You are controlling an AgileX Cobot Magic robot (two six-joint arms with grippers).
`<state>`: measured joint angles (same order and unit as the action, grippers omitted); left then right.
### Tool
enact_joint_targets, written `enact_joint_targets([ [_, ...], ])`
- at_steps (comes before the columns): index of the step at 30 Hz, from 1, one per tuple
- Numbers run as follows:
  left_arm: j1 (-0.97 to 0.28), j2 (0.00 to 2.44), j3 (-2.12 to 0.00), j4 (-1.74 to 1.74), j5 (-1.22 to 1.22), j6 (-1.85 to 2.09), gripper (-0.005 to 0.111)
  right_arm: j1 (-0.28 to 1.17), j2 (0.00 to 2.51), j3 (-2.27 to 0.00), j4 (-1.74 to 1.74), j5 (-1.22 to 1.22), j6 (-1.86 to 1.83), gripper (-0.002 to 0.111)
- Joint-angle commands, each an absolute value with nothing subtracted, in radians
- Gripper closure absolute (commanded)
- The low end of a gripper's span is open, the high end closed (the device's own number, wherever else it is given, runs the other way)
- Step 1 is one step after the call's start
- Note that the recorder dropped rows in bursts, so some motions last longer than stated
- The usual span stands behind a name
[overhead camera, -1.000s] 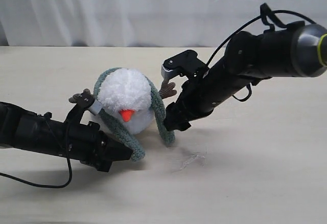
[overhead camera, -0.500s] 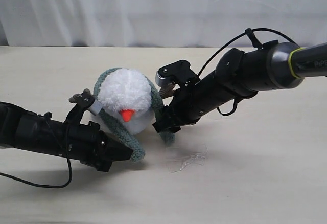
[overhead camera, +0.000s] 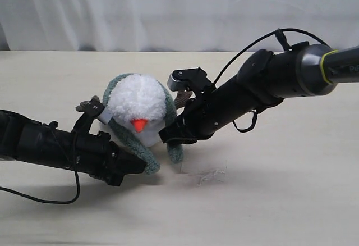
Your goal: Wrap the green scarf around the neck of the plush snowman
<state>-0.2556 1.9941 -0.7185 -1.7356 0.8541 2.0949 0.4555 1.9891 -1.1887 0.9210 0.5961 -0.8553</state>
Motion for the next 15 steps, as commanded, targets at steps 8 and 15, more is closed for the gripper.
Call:
enact_joint_targets([
  [8, -0.257, 1.996, -0.724, -1.744, 0.860, 2.089, 0.106, 0.457, 1.979, -1.185, 1.067, 0.824, -0.885, 0.104],
  [15, -0.257, 1.996, -0.723, -1.744, 0.860, 2.087, 0.106, 0.457, 1.979, -1.185, 1.222, 0.894, -0.978, 0.104],
])
